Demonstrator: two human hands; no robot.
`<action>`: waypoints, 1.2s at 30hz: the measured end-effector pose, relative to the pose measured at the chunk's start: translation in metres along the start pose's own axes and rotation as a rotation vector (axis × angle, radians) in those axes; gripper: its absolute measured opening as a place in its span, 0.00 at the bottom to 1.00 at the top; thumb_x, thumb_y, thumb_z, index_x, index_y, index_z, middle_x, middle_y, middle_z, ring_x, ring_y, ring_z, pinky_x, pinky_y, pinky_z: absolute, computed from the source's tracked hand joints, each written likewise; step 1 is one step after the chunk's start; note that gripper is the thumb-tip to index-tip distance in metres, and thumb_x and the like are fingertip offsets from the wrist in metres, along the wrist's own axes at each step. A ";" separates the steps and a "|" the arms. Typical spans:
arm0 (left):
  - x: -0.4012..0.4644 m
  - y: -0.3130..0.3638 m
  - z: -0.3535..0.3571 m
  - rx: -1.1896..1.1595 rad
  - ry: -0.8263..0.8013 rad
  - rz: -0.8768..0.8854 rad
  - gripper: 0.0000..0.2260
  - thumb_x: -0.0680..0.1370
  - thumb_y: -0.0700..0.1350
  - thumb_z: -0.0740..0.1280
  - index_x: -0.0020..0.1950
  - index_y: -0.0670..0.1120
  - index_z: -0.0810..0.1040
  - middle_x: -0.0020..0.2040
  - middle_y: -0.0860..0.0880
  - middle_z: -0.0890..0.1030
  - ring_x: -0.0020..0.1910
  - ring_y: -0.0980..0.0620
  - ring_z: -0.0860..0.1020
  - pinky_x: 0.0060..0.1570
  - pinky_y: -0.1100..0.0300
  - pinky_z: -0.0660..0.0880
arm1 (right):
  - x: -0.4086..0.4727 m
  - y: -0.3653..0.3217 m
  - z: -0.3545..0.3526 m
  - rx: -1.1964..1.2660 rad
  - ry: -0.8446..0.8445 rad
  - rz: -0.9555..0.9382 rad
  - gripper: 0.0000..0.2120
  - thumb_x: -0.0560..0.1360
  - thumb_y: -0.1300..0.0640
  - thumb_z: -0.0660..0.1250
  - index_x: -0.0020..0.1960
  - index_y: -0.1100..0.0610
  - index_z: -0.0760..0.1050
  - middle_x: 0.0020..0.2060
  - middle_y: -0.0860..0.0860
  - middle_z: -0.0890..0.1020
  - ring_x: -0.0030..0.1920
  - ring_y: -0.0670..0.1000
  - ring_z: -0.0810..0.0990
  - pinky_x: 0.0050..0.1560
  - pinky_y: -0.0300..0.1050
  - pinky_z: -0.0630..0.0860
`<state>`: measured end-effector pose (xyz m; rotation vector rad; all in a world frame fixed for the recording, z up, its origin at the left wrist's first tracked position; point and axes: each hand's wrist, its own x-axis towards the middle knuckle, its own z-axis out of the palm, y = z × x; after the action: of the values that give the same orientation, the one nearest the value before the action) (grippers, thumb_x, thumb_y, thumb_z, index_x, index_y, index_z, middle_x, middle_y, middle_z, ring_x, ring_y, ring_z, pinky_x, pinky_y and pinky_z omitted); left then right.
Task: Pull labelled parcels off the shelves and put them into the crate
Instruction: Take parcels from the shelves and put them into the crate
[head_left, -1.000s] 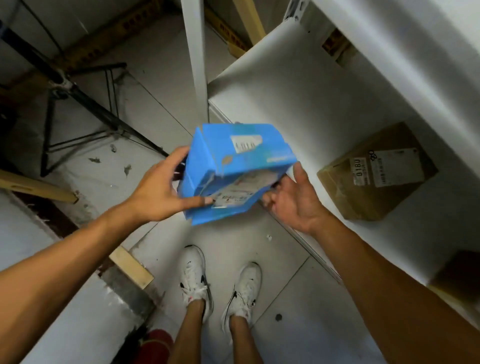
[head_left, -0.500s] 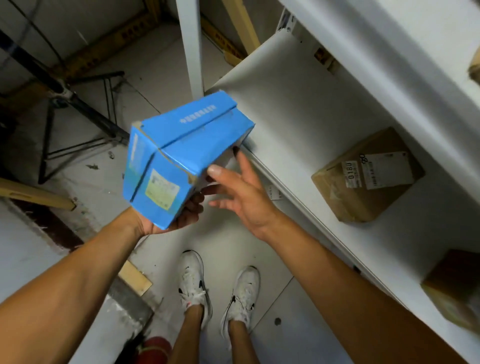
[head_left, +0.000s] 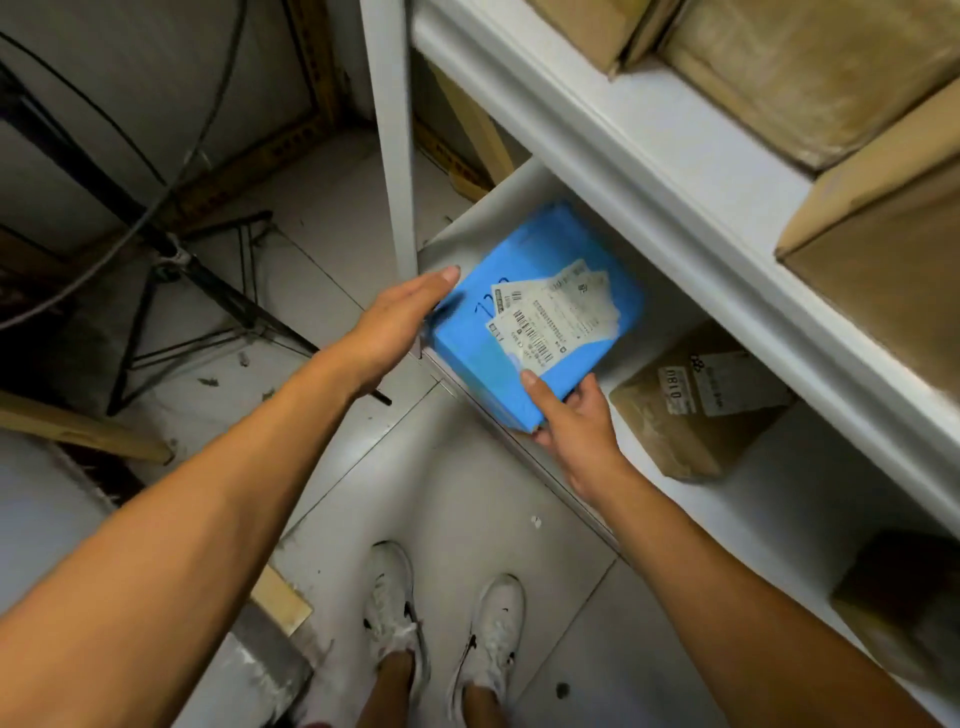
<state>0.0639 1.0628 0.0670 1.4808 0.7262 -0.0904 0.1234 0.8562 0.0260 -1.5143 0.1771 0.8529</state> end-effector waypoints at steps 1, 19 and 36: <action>0.001 0.005 0.001 0.044 -0.016 -0.002 0.14 0.83 0.55 0.61 0.67 0.56 0.76 0.61 0.61 0.77 0.61 0.61 0.76 0.63 0.64 0.69 | 0.005 -0.010 0.003 -0.028 0.051 -0.028 0.30 0.77 0.68 0.71 0.75 0.52 0.67 0.61 0.49 0.83 0.59 0.50 0.83 0.57 0.50 0.82; -0.130 0.217 0.001 0.259 0.142 0.214 0.06 0.80 0.41 0.67 0.56 0.48 0.81 0.51 0.46 0.84 0.50 0.49 0.81 0.58 0.52 0.78 | -0.151 -0.210 0.063 -0.598 -0.032 -0.246 0.14 0.75 0.63 0.68 0.61 0.56 0.80 0.43 0.53 0.82 0.42 0.50 0.81 0.48 0.42 0.77; -0.141 0.340 -0.021 -0.374 0.036 -0.056 0.39 0.68 0.69 0.72 0.70 0.47 0.70 0.59 0.42 0.80 0.58 0.43 0.79 0.62 0.46 0.76 | -0.176 -0.321 0.146 0.375 0.160 -0.121 0.39 0.74 0.37 0.71 0.79 0.41 0.56 0.73 0.59 0.69 0.66 0.64 0.76 0.51 0.54 0.81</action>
<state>0.1080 1.0730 0.4333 1.1081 0.7677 0.0291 0.1283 0.9751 0.4017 -1.2253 0.3404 0.5649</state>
